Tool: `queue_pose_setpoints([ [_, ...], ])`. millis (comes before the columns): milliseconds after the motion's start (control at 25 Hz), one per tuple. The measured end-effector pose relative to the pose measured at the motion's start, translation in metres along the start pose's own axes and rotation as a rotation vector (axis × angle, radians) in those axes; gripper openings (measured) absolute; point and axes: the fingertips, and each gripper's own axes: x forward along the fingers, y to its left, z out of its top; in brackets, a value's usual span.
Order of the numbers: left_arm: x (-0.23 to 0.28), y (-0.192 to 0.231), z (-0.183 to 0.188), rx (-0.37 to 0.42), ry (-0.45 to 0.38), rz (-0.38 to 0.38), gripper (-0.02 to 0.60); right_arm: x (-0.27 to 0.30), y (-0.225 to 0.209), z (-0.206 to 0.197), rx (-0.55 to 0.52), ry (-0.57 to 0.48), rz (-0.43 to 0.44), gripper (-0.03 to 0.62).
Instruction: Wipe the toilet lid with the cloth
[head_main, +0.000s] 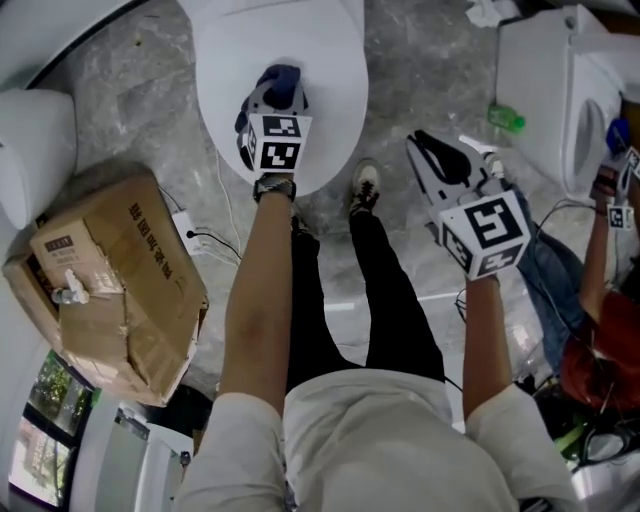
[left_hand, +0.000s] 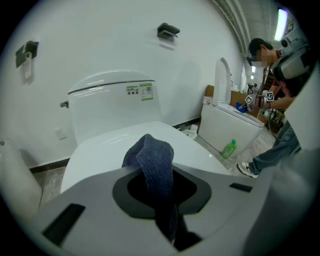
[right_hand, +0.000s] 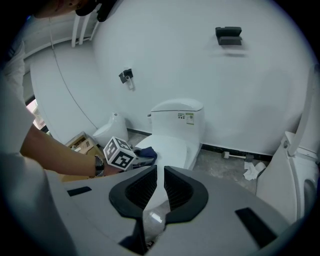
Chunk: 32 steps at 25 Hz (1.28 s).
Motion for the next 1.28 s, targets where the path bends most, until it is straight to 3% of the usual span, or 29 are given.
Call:
queue_pose_setpoints([
  [200,0.02,-0.052,0.015,0.055,0.003,-0.048,0.044,-0.013,-0.022,-0.01,0.011,-0.002,-0.007,0.063],
  [360,0.029,-0.098,0.021,0.156,0.012,-0.113,0.044,-0.024,-0.033,-0.017,0.019,0.005,-0.025,0.063],
  [680,0.02,-0.154,-0.001,0.279,0.013,-0.255,0.046,-0.035,-0.026,-0.041,0.055,0.024,-0.052,0.063],
  [1040,-0.023,-0.113,-0.039,0.29,0.0,-0.267,0.046,-0.016,0.029,-0.044,0.063,0.021,-0.067,0.063],
  [1280,-0.055,-0.05,-0.067,0.217,-0.028,-0.213,0.046,0.012,0.074,-0.038,0.042,0.025,-0.052,0.063],
])
